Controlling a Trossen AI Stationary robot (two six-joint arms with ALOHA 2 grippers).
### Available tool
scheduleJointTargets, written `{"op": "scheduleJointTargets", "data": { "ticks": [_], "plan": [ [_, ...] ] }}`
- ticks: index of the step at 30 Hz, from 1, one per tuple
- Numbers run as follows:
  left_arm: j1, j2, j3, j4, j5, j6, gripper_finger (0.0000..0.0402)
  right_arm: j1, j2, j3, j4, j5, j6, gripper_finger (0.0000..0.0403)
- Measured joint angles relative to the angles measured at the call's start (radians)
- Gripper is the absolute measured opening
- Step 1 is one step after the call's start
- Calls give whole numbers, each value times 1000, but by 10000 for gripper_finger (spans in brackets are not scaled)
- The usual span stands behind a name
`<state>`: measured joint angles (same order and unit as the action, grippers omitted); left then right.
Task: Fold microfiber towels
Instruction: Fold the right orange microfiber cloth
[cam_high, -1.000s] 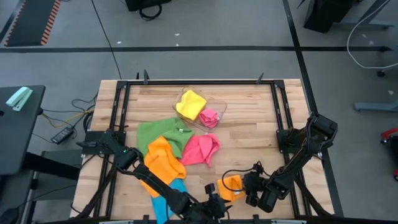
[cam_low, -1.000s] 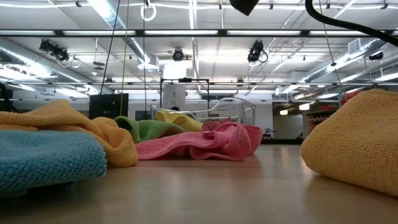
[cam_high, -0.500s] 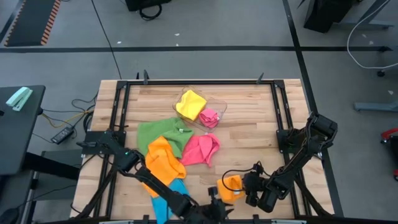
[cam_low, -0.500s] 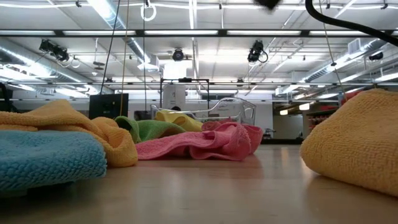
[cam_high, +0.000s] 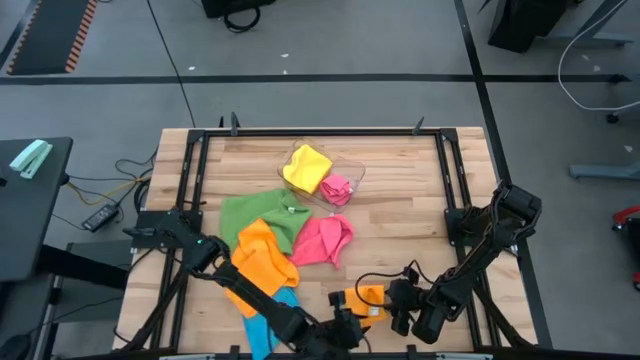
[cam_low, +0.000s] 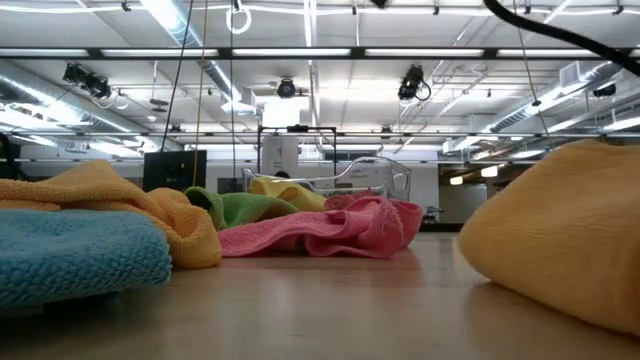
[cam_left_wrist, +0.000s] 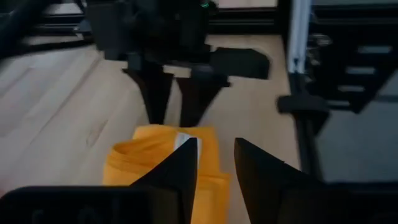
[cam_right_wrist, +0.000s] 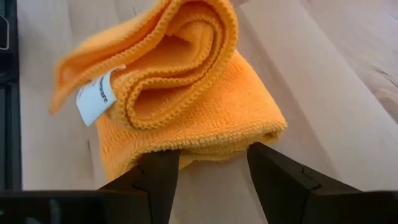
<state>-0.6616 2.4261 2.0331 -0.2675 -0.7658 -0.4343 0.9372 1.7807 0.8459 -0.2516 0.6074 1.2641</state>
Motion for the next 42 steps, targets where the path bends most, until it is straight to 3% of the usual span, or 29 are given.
{"op": "scheduleJointTargets", "data": {
  "ticks": [5,14,26,32,42],
  "plan": [
    [-36,-7,-4,-107,4,-14,97,-37,58,0,77,-9,-52,200],
    [-45,-14,-4,-364,3,-248,100,-80,77,0,206,-2,-115,200],
    [-27,-11,-4,-335,4,-295,193,-78,78,0,205,4,-132,200],
    [-20,12,-3,-272,48,-221,241,-78,78,0,201,5,-132,200],
    [15,29,-3,-286,48,-198,237,-77,77,0,194,5,-131,200]
  ]
}}
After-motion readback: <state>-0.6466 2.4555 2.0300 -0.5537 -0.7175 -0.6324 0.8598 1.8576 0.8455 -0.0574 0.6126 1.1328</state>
